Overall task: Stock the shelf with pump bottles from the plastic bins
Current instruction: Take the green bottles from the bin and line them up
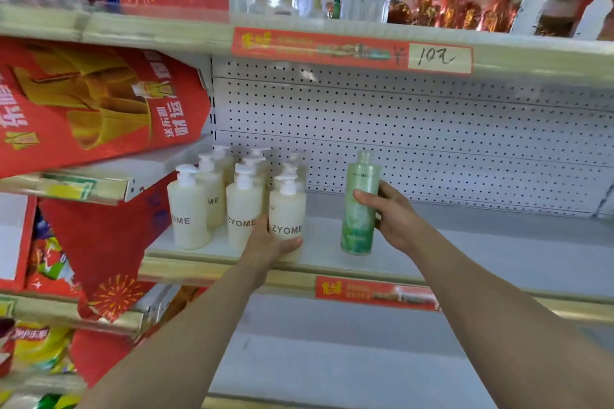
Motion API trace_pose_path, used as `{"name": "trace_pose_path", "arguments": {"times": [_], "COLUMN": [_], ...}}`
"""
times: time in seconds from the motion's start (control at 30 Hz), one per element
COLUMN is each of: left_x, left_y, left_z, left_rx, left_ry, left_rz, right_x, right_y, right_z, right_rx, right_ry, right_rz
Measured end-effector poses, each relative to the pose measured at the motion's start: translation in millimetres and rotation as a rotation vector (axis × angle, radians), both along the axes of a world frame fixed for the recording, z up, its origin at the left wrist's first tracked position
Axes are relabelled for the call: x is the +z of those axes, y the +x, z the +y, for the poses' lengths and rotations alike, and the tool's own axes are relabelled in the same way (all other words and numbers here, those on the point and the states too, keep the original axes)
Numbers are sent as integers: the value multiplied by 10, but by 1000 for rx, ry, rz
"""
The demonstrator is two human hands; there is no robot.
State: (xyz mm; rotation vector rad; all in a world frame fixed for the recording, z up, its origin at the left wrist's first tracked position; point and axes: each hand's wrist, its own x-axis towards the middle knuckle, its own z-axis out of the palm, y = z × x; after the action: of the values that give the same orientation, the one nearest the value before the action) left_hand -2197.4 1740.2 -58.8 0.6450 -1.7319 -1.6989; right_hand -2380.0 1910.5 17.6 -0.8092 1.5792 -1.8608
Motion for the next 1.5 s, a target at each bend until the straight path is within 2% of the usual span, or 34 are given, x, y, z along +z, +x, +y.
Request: {"name": "trace_pose_path", "arguments": {"times": [0.13,0.27,0.47,0.57,0.73,0.93,1.5], "left_x": [12,32,208,321,336,355,404], "left_y": [-3,-23,-76,-142,-183,-150,-125], "left_z": [-26,13,75,59,68,96,147], "left_rx": [-36,17,121,193,215,203,172], "left_ry": [-92,-143,-348,-401,-398,-415,-346], "left_rz": [-48,-96,73,69,17,22,33], "right_x": [-36,-38,-95,-151,-296,-318,-294], "right_y": [-74,-132,-221,-261,-356,-507,-776], "right_z": [-89,-189,-357,-446,-625,-855,-1315], "right_rx": [7,19,20,20,-8,-72,-144], "right_ry": [-3,-11,-11,16,89,159,256], "right_rz": [8,5,-14,8,76,260,345]}}
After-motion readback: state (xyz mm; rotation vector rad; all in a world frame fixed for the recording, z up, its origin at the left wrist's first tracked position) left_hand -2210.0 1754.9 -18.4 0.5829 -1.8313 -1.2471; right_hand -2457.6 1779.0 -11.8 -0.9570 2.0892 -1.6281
